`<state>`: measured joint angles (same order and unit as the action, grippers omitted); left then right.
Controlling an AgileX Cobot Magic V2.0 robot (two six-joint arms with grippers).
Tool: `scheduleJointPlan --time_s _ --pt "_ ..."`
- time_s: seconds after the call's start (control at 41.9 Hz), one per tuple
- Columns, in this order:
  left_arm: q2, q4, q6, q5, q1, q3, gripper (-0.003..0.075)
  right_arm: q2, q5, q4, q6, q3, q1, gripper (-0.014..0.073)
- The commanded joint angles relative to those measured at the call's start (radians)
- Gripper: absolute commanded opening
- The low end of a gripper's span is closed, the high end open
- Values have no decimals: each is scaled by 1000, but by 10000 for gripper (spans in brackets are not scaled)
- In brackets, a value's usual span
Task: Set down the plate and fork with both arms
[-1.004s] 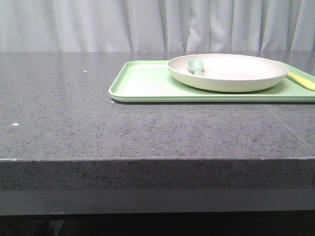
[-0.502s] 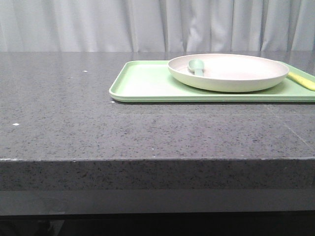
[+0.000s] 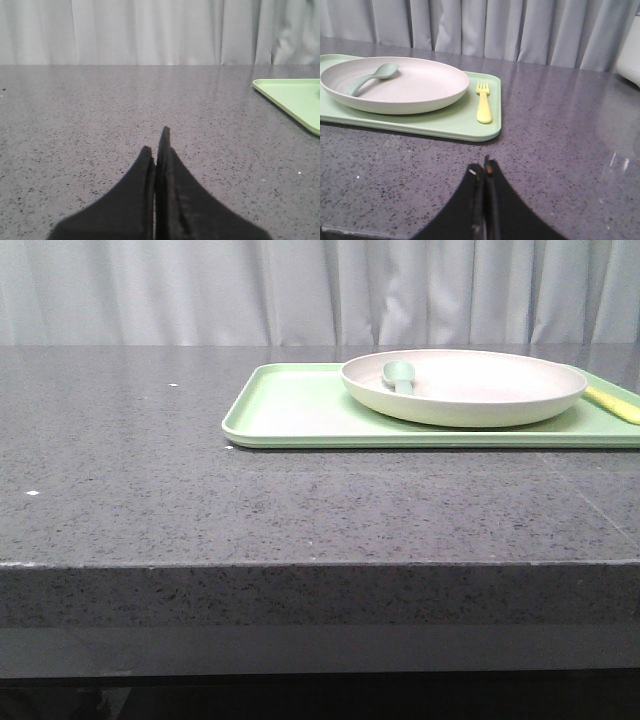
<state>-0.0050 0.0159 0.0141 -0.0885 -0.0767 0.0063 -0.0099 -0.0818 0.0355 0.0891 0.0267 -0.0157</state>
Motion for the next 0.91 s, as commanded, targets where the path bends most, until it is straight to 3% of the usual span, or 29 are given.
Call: scheduleJointPlan --time_s 0.0,0.287,0.884 --pt "-21 -6 1 81 -6 2 -18 -19 94 4 1 -3 6 -91" --pt "-21 -6 1 81 -6 2 -18 -19 115 24 0 -3 6 -91" --pt "-21 -6 1 81 -6 2 -18 -19 137 3 -126 -3 6 -91"
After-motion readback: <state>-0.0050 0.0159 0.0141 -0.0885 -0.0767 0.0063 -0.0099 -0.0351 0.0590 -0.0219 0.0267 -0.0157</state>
